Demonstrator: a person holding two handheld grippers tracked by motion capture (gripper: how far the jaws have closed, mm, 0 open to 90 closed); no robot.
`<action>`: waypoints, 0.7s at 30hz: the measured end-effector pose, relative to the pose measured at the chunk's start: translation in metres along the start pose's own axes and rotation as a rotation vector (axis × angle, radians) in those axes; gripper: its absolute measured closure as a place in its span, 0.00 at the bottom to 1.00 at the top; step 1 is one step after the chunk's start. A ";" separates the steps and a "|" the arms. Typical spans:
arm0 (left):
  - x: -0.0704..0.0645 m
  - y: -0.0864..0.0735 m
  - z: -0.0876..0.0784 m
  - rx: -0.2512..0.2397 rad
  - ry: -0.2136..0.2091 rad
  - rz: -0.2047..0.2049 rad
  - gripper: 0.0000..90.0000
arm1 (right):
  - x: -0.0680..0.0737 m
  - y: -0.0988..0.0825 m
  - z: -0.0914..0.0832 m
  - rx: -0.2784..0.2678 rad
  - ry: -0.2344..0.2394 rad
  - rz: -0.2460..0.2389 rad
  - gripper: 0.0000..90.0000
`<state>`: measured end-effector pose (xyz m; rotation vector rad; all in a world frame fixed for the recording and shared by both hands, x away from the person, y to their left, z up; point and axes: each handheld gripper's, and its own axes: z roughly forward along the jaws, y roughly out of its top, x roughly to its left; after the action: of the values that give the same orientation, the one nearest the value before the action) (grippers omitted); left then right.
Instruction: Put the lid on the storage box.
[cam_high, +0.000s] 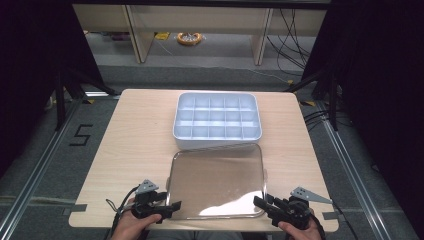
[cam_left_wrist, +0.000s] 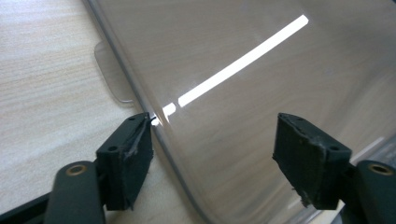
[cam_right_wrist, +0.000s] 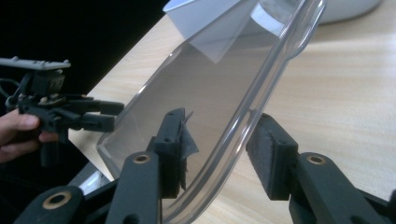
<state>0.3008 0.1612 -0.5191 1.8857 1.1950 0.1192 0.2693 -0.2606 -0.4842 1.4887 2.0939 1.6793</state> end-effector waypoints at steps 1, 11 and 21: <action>0.000 0.000 0.000 -0.004 0.000 0.001 0.26 | 0.006 0.000 -0.003 0.011 0.010 0.010 0.66; 0.006 0.002 0.001 -0.018 -0.012 -0.035 0.21 | 0.017 -0.002 -0.009 -0.009 0.055 -0.080 0.67; 0.012 0.002 0.000 -0.037 -0.065 -0.098 0.20 | 0.022 -0.003 -0.015 -0.006 0.066 -0.195 0.68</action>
<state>0.3082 0.1706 -0.5219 1.7820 1.2304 0.0260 0.2472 -0.2555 -0.4703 1.1972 2.1833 1.6822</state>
